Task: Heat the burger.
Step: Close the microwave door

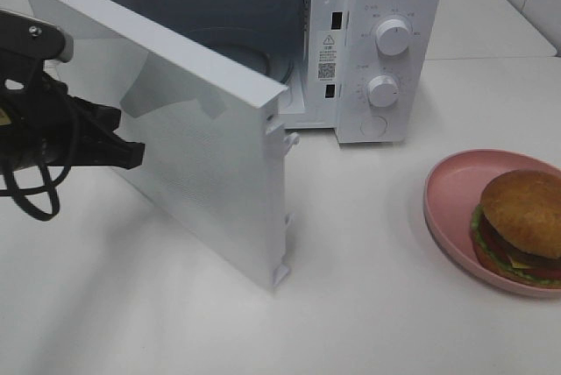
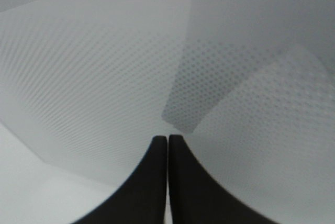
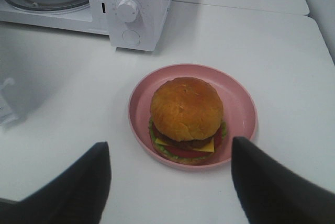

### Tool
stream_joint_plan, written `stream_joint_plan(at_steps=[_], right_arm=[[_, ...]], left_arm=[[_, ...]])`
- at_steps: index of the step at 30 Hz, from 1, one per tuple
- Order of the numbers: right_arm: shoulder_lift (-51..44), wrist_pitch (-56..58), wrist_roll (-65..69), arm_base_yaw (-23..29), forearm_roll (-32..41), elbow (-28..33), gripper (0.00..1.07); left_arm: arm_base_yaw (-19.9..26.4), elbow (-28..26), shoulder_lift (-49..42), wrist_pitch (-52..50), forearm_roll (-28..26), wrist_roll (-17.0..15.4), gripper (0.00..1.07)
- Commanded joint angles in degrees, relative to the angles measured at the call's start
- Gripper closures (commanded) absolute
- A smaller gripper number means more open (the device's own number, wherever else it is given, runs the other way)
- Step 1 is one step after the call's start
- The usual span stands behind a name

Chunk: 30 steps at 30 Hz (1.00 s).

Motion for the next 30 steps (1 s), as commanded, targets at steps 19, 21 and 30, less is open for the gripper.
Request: stream_joint_plan(at_steps=[19,21,30], right_arm=[[-1.8,-0.5,0.0,-0.3,0.0,-0.1,0.47],[-1.8,-0.5,0.0,-0.3,0.0,-0.1,0.47],[-1.8,-0.5,0.0,-0.3,0.0,-0.1,0.47]], left_arm=[[-6.4,-28.2,19.9,1.0,0.2,-2.5,1.06],[-7.1,-30.8,21.5,1.3,0.2,-2.5,1.06],[-9.3,-42.9,27.6,6.2,0.2,-2.4,1.06]])
